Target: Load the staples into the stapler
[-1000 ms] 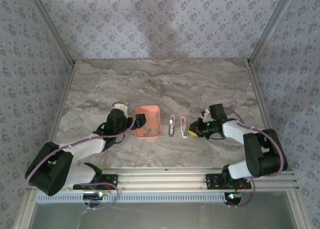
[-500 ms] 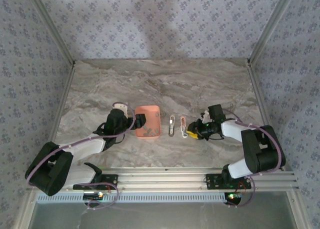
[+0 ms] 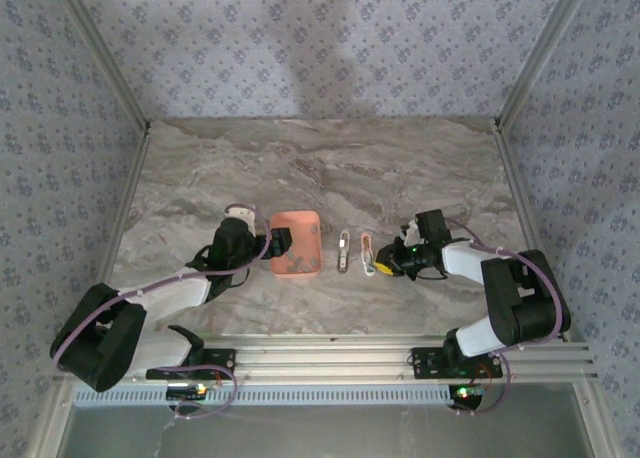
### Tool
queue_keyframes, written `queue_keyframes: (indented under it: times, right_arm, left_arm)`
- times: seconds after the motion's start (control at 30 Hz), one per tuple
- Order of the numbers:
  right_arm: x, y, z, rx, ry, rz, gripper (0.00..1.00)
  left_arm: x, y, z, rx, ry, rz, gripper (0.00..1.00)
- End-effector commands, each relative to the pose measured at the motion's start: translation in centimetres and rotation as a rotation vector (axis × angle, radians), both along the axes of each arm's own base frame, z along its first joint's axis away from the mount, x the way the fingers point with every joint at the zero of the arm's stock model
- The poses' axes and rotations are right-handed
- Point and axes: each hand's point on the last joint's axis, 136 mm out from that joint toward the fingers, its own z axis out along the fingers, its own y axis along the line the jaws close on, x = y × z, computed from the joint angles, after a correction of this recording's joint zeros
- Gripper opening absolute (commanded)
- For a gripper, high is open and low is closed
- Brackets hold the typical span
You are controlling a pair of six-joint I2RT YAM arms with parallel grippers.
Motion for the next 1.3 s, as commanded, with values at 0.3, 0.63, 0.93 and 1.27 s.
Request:
queue_keyframes:
  times: [0.3, 0.63, 0.93, 1.27]
  right_arm:
    - [-0.4, -0.2, 1.0, 0.015, -0.009, -0.009, 0.08]
    - [-1.1, 0.0, 0.8, 0.017, 0.027, -0.004, 0.37]
    - [-1.4, 0.7, 0.6, 0.028, 0.05, 0.011, 0.34]
    - [-1.4, 0.8, 0.1, 0.028, 0.059, 0.009, 0.31]
  left_arm:
    - [0.1, -0.6, 1.0, -0.004, -0.034, -0.025, 0.98]
    - [0.1, -0.6, 1.0, -0.004, -0.033, -0.026, 0.98]
    - [0.1, -0.6, 1.0, -0.004, -0.034, -0.026, 0.98]
    - [0.1, -0.6, 1.0, -0.004, -0.036, -0.027, 0.98]
